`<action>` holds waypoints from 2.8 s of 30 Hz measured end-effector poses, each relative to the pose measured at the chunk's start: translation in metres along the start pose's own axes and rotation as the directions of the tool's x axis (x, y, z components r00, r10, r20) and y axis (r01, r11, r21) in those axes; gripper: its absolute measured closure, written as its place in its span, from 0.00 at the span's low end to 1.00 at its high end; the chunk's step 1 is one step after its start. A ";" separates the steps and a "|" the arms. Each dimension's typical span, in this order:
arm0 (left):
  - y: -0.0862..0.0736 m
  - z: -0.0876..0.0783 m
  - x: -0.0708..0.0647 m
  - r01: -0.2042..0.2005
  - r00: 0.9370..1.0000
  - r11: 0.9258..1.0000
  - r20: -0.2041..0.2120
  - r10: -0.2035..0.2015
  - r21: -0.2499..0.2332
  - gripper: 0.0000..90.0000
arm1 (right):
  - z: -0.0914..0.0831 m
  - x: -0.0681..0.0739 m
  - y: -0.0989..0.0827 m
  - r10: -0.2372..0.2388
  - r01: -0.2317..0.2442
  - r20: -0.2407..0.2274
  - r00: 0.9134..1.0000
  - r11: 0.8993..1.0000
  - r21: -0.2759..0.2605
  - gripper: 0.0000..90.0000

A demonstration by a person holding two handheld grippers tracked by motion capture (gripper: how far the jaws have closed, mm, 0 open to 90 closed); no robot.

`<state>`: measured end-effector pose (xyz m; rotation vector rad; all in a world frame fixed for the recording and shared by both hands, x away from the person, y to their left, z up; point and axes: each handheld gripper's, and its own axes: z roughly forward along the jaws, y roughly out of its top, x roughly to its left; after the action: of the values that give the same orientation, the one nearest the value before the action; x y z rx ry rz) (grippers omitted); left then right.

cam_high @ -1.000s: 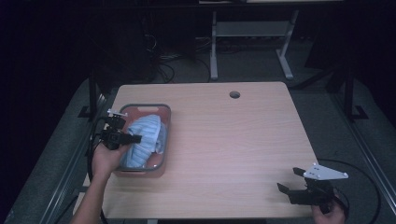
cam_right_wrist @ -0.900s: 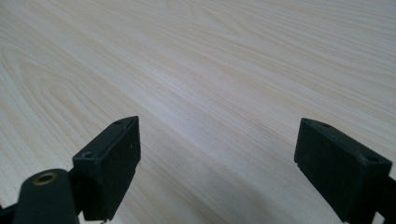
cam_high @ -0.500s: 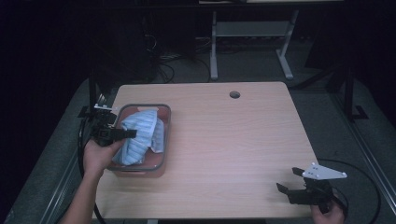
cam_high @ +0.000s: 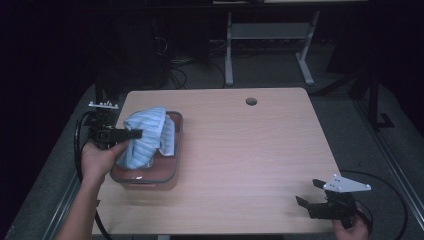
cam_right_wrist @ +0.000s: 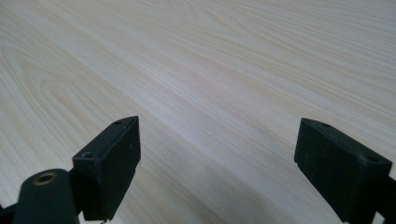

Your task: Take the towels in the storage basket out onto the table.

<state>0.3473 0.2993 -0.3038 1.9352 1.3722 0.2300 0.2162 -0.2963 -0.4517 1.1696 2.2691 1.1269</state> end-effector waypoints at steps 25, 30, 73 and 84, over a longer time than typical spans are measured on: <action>0.022 -0.025 -0.019 -0.033 0.999 0.998 0.014 0.034 -0.045 0.87 | 0.002 0.001 0.002 0.005 -0.005 0.000 1.000 1.000 0.002 0.16; 0.029 -0.030 -0.025 -0.039 0.999 0.998 0.008 0.040 -0.047 0.87 | 0.001 0.000 0.002 0.003 -0.003 -0.001 1.000 1.000 0.000 0.16; 0.084 0.016 -0.123 -0.217 0.967 0.976 0.129 0.219 -0.032 0.91 | -0.002 -0.003 0.000 0.013 -0.013 0.008 1.000 1.000 -0.011 0.16; 0.097 0.040 -0.164 -0.279 0.943 0.960 0.181 0.279 -0.022 0.91 | -0.004 -0.004 0.001 0.013 -0.013 0.013 1.000 1.000 -0.019 0.16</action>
<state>0.3733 0.1222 -0.2258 2.0953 0.9786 0.1787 0.2165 -0.3008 -0.4493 1.1830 2.2393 1.1392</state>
